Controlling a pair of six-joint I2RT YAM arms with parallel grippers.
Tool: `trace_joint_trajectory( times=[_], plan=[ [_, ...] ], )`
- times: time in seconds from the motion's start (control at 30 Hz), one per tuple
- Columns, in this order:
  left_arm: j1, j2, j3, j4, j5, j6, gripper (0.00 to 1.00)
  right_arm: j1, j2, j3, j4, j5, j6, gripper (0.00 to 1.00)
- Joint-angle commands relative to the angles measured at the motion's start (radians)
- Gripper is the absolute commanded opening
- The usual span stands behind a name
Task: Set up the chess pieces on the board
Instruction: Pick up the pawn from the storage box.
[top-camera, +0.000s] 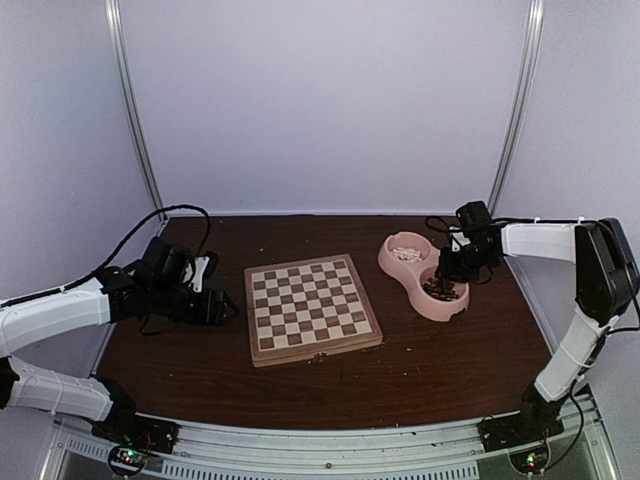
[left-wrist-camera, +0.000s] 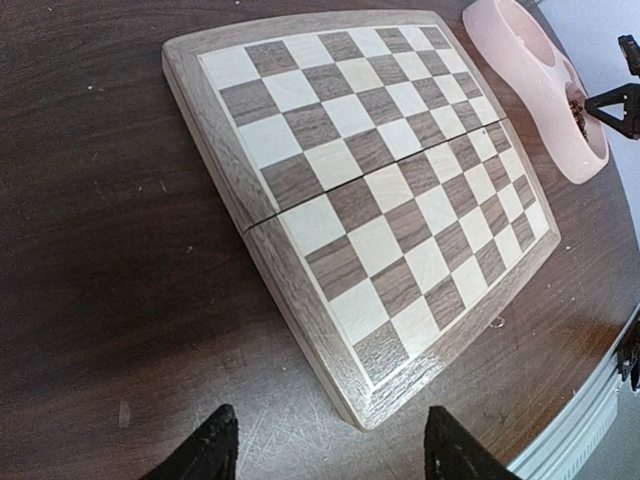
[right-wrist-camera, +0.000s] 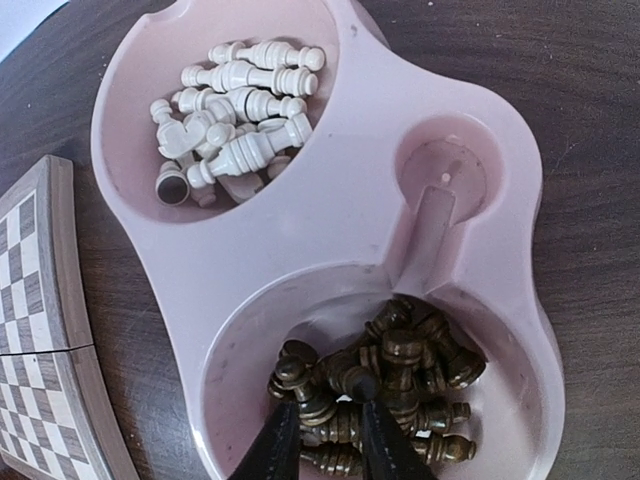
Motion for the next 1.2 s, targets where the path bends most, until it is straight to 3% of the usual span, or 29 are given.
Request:
trace_joint_trajectory(
  times=[0.0, 0.63, 0.9, 1.17],
  plan=[
    [0.002, 0.019, 0.036, 0.037, 0.015, 0.004, 0.63, -0.016, 0.028, 0.036, 0.020, -0.004, -0.011, 0.24],
    [0.002, 0.033, 0.053, 0.027, 0.009, 0.010, 0.64, -0.023, 0.102, 0.070, 0.014, -0.037, -0.012, 0.15],
    [0.002, 0.024, 0.054, 0.015, 0.003, 0.016, 0.64, -0.024, 0.040, 0.094, -0.034, -0.012, -0.058, 0.10],
    [0.002, 0.003, 0.050, 0.006, -0.006, 0.017, 0.64, 0.001, -0.098, 0.075, -0.091, 0.144, -0.122, 0.10]
  ],
)
